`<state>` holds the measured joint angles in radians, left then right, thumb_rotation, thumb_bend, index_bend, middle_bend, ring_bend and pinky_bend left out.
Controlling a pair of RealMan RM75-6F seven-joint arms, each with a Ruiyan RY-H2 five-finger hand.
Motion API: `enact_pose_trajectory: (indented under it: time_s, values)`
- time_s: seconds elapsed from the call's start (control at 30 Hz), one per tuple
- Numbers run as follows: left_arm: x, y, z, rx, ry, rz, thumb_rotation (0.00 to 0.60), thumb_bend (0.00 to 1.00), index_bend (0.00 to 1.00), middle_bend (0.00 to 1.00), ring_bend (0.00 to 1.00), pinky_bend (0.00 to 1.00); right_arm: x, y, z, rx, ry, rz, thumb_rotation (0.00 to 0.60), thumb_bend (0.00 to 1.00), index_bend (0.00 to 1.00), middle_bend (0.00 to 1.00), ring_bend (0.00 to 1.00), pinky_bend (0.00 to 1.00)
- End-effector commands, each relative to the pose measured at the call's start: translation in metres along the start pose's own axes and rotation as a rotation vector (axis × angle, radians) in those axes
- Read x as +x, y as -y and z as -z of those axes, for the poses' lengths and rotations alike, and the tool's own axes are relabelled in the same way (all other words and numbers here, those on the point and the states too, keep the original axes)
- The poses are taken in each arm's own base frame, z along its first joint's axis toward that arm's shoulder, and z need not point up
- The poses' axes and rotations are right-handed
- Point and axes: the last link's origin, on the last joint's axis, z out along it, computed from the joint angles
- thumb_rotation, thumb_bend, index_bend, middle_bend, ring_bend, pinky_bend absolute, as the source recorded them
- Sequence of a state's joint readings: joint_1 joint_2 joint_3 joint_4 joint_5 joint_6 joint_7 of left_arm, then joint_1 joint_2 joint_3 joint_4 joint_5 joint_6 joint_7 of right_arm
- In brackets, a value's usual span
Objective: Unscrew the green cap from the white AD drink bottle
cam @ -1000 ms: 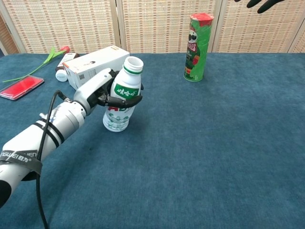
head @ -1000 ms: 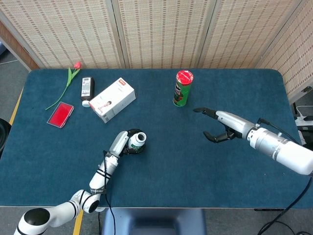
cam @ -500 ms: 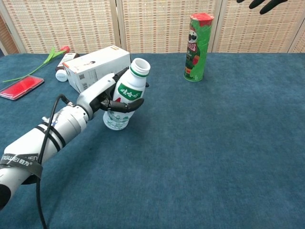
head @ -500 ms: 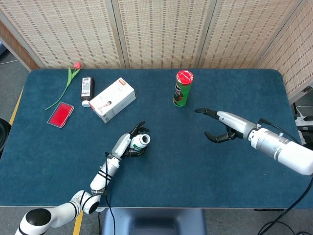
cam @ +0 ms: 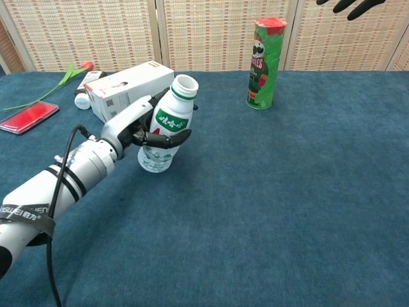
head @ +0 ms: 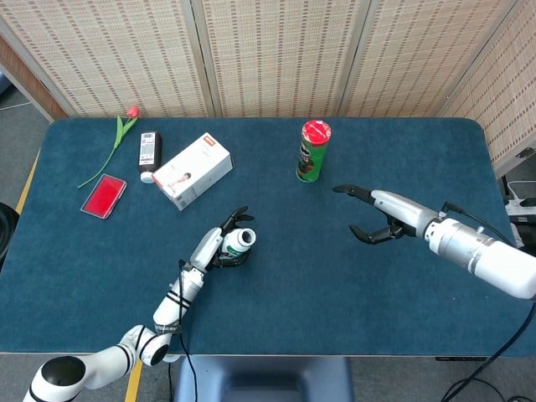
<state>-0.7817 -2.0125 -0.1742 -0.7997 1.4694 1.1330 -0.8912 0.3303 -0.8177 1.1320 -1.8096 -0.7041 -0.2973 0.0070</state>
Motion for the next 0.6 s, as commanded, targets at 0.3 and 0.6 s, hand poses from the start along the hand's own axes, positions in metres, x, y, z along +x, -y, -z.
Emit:
enact_pose_trajectory:
  time_s: [0.3,0.6]
  values:
    - [0.006,0.0,0.004,0.076,0.004,0.216,0.6,0.33,0.0,0.0,0.0,0.1,-0.001,-0.001,-0.002,-0.004,-0.001,0.001,0.422,0.46,0.0,0.0,0.0,0.0]
    - [0.019,-0.001,0.009,0.047,-0.013,0.225,0.6,0.29,0.0,0.0,0.0,0.06,-0.002,0.001,-0.002,-0.003,-0.002,0.005,0.421,0.46,0.0,0.0,0.0,0.0]
